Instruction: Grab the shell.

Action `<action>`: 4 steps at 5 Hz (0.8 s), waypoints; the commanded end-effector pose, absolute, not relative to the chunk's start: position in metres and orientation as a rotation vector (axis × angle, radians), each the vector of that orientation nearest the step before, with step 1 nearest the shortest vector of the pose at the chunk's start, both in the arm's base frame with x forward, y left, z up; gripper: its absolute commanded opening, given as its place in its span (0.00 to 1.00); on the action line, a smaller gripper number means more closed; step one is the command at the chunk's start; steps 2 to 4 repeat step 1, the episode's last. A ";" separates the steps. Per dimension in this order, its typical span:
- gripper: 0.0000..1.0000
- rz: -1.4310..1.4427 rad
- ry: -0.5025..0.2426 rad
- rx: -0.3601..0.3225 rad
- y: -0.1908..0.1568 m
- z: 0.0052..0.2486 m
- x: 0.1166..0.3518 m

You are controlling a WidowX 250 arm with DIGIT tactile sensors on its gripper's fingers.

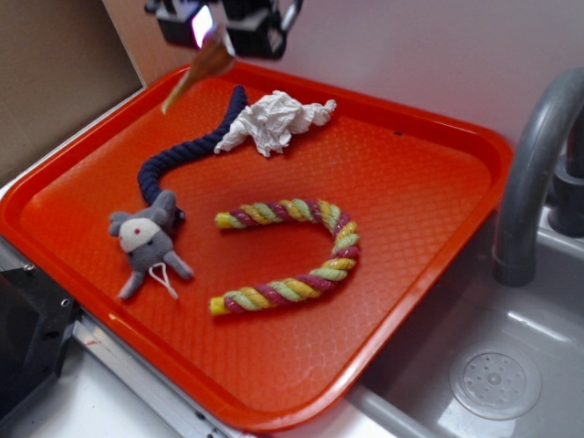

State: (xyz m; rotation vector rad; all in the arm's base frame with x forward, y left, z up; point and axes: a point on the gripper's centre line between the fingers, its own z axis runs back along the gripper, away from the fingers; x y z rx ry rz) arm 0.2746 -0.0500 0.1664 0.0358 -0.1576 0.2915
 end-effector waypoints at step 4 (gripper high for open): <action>0.00 0.076 -0.214 -0.117 -0.060 0.210 0.281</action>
